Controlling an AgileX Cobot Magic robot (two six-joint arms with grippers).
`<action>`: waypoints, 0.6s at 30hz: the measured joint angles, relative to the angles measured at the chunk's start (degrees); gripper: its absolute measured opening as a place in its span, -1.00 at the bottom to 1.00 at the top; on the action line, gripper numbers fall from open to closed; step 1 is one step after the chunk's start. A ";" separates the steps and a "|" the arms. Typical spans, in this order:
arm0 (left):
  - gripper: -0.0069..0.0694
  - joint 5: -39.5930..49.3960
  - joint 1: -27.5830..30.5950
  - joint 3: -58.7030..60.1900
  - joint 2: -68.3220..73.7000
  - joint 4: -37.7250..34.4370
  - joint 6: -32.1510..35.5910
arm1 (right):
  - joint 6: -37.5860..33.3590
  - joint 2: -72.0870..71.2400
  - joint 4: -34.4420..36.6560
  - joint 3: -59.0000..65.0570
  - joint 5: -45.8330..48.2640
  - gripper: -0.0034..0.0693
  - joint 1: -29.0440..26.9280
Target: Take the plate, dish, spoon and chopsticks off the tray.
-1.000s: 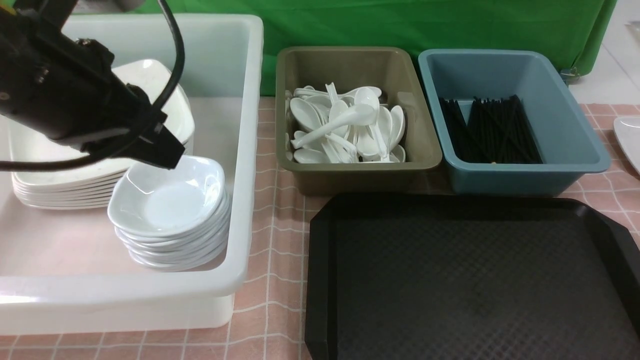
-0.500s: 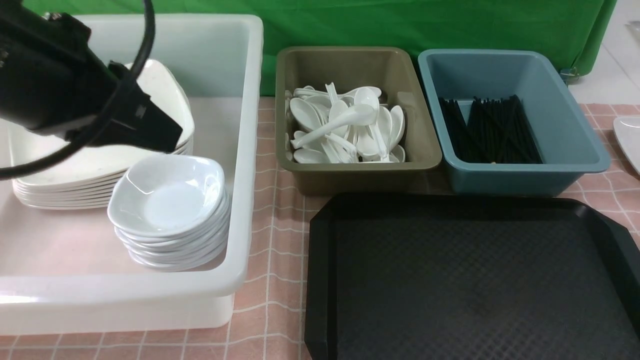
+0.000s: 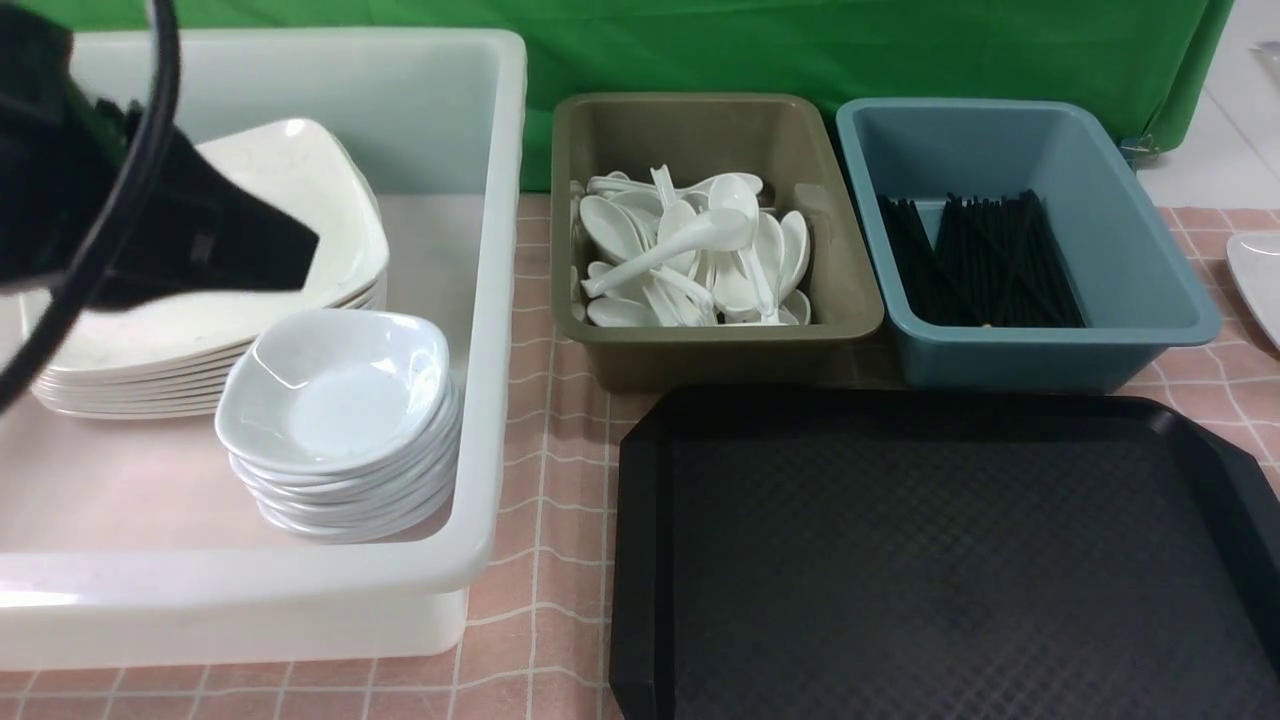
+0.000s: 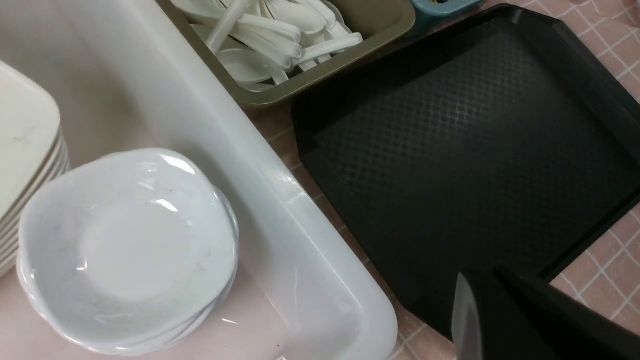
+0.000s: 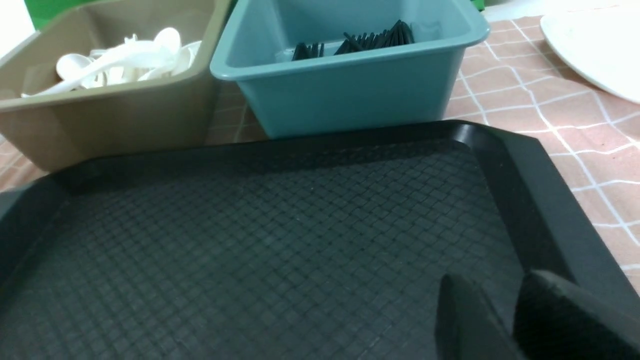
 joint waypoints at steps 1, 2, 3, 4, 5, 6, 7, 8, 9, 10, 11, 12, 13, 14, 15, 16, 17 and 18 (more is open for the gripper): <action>-0.82 -0.95 0.00 1.43 -0.78 0.00 0.00 | -0.73 0.00 0.00 0.00 0.00 -0.29 0.00; -0.82 -2.47 0.00 3.33 -1.69 0.05 0.00 | -1.92 0.00 0.00 0.00 0.00 -0.29 0.00; -0.82 -2.47 0.00 3.65 -1.81 0.05 0.00 | -1.92 0.00 0.00 0.00 0.00 -0.29 0.00; -0.82 -3.96 0.00 6.29 -2.79 0.05 0.12 | -3.80 0.00 0.00 0.00 0.00 -0.28 0.00; -0.82 -4.58 0.00 7.57 -3.11 0.05 0.19 | -4.54 0.00 0.00 0.00 0.00 -0.27 0.00; -0.82 -5.11 0.00 9.35 -3.50 0.11 0.19 | -5.41 0.00 0.00 0.00 0.00 -0.26 0.00; -0.82 -5.23 0.00 9.64 -3.50 0.11 0.19 | -5.55 0.00 0.00 0.00 0.00 -0.26 0.00; -0.82 -5.41 0.00 11.51 -3.93 0.27 0.19 | -5.84 0.00 0.00 0.00 0.01 -0.26 0.00; -0.82 -5.48 0.00 12.42 -4.14 0.39 0.19 | -5.94 0.00 0.00 0.00 0.01 -0.25 0.00; -0.82 -5.48 0.00 12.57 -4.20 0.39 0.19 | -5.94 0.00 0.00 0.00 0.01 -0.25 0.00; -0.82 -5.56 0.00 13.48 -4.80 0.51 0.19 | -5.99 0.00 0.00 0.00 0.01 -0.25 0.00; -0.82 -5.69 0.00 14.23 -5.62 0.44 -0.06 | -5.99 0.00 0.00 0.00 0.01 -0.25 0.00; -0.82 -5.80 0.00 14.61 -6.30 0.03 -0.19 | -6.05 0.00 0.00 0.00 0.01 -0.25 0.00; -0.82 -6.29 0.00 15.33 -7.12 -0.74 -0.20 | -6.06 0.00 0.00 0.00 0.01 -0.25 0.00; -0.82 -6.94 0.00 16.18 -8.30 -1.98 -0.13 | -6.12 0.00 0.00 0.00 0.01 -0.25 0.00; -0.82 -7.61 0.00 17.19 -9.64 -3.25 0.04 | -6.12 0.00 0.00 0.00 0.01 -0.25 0.00; -0.82 -8.09 0.00 18.06 -10.82 -4.14 0.23 | -6.12 0.00 0.00 0.00 0.01 -0.25 0.00; -0.82 -8.69 0.00 19.40 -13.10 -4.68 0.37 | -6.24 0.00 0.00 0.00 0.01 -0.25 0.00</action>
